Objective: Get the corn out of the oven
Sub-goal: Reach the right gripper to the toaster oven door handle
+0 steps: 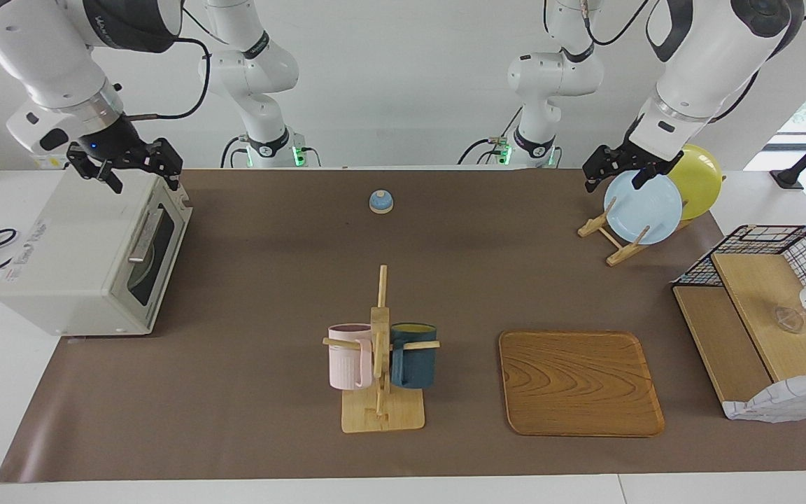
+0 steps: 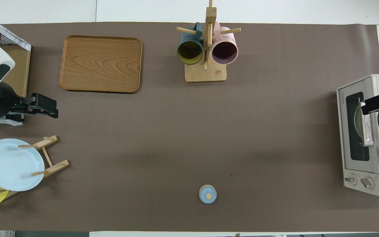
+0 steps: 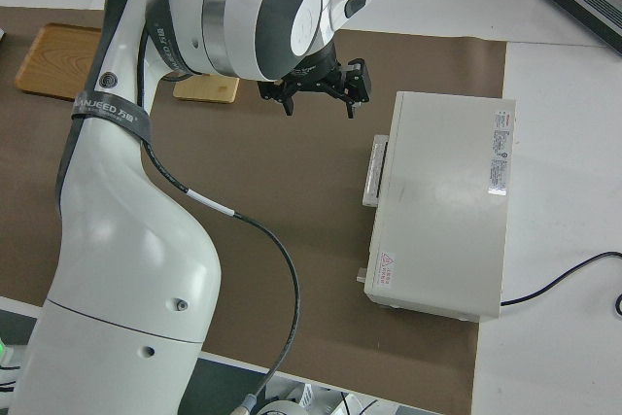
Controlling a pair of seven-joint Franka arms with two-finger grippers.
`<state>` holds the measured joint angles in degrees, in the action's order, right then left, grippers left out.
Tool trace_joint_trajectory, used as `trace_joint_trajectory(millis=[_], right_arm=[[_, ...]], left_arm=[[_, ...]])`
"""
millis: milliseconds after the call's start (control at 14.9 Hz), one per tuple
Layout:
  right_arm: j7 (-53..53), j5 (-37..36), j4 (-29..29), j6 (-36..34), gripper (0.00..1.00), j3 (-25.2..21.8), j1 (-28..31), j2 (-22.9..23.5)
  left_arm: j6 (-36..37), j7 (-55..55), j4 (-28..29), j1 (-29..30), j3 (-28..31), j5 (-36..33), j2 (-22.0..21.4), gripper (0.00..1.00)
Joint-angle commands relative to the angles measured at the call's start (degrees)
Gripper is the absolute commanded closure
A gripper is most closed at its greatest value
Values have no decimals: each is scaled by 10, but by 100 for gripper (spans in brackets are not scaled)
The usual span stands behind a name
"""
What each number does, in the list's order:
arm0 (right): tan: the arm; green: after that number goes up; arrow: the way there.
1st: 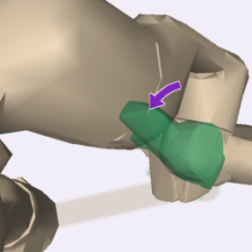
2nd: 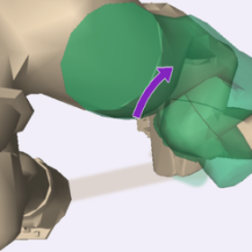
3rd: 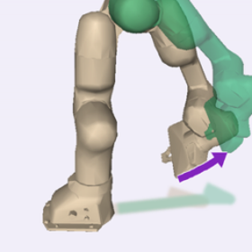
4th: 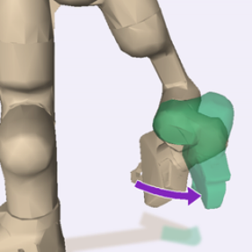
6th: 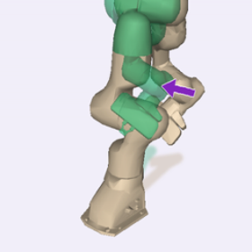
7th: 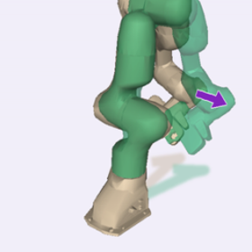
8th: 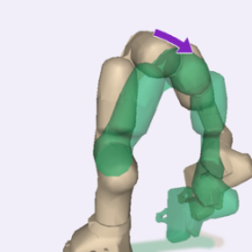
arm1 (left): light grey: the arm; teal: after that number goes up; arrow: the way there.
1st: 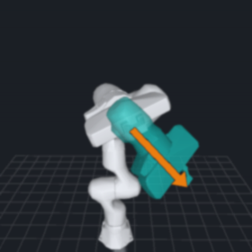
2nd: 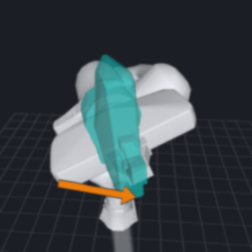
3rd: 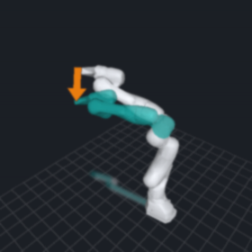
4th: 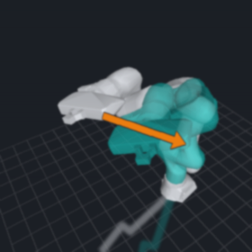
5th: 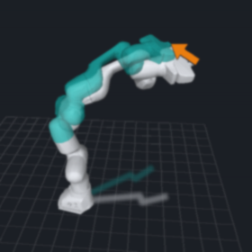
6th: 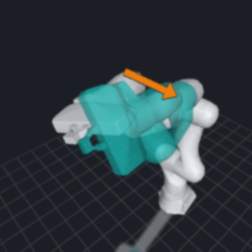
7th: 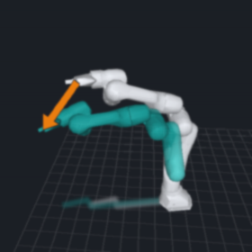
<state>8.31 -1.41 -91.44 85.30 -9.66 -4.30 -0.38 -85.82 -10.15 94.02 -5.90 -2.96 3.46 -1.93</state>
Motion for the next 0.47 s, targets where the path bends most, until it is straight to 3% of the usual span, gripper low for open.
trace_joint_trajectory(millis=[0,67,269,403], right_arm=[[2,-4,-29,20,79,4,2,-17],[5,-4,-34,27,100,4,3,-21],[27,-5,-50,46,100,4,3,-25],[22,-15,-110,112,100,4,2,-41]], left_arm=[[10,2,-6,4,-4,-9,-4,0],[10,2,-6,4,-4,-9,-4,0],[10,2,-6,4,-4,-9,-3,0],[9,2,-6,4,-4,-9,-3,0]])
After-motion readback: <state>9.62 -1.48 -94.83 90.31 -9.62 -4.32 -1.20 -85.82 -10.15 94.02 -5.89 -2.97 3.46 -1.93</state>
